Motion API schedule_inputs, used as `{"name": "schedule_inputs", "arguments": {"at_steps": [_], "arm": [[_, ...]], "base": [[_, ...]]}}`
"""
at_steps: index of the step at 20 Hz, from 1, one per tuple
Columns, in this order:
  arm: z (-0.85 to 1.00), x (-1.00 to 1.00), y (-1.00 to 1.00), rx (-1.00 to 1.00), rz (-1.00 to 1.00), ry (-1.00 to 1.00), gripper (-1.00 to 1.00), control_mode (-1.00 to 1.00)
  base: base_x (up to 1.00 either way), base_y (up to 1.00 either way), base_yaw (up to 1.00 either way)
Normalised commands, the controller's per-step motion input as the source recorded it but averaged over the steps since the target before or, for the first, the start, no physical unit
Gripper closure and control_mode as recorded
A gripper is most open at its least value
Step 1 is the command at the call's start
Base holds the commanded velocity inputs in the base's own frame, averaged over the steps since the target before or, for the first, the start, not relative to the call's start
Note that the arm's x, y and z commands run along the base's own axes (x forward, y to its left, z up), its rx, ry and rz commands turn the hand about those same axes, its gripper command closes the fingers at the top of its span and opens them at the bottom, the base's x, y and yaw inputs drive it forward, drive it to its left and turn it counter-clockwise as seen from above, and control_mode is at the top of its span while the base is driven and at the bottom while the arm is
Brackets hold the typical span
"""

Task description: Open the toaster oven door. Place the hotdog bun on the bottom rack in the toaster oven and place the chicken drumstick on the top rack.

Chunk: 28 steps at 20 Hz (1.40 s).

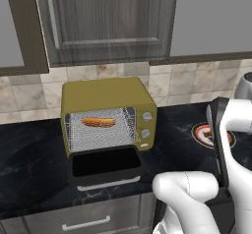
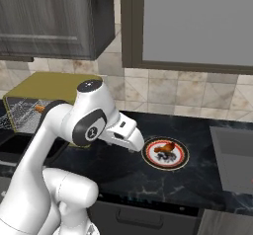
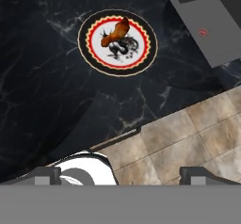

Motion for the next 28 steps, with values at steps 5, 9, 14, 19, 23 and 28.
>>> {"name": "schedule_inputs", "arguments": {"at_steps": [5,9,14,19,23,28], "arm": [[0.00,-0.01,0.00,0.00,0.00,0.00,-1.00,-1.00],[-0.12,0.22,-0.07,0.04,-0.03,-0.01,-1.00,-1.00],[-0.08,0.44,-0.18,0.01,-0.01,0.00,-1.00,-1.00],[-0.11,0.45,-0.27,0.00,0.00,0.00,-1.00,-1.00],[-0.17,0.44,-0.31,0.00,0.00,0.00,-1.00,-1.00],[-0.24,0.45,-0.24,0.00,-0.01,0.00,-1.00,-1.00]], "base": [[0.00,0.00,0.00],[0.00,0.00,0.00],[0.00,0.00,0.00],[0.00,0.00,0.00],[0.00,0.00,0.00],[0.00,0.00,0.00]]}}
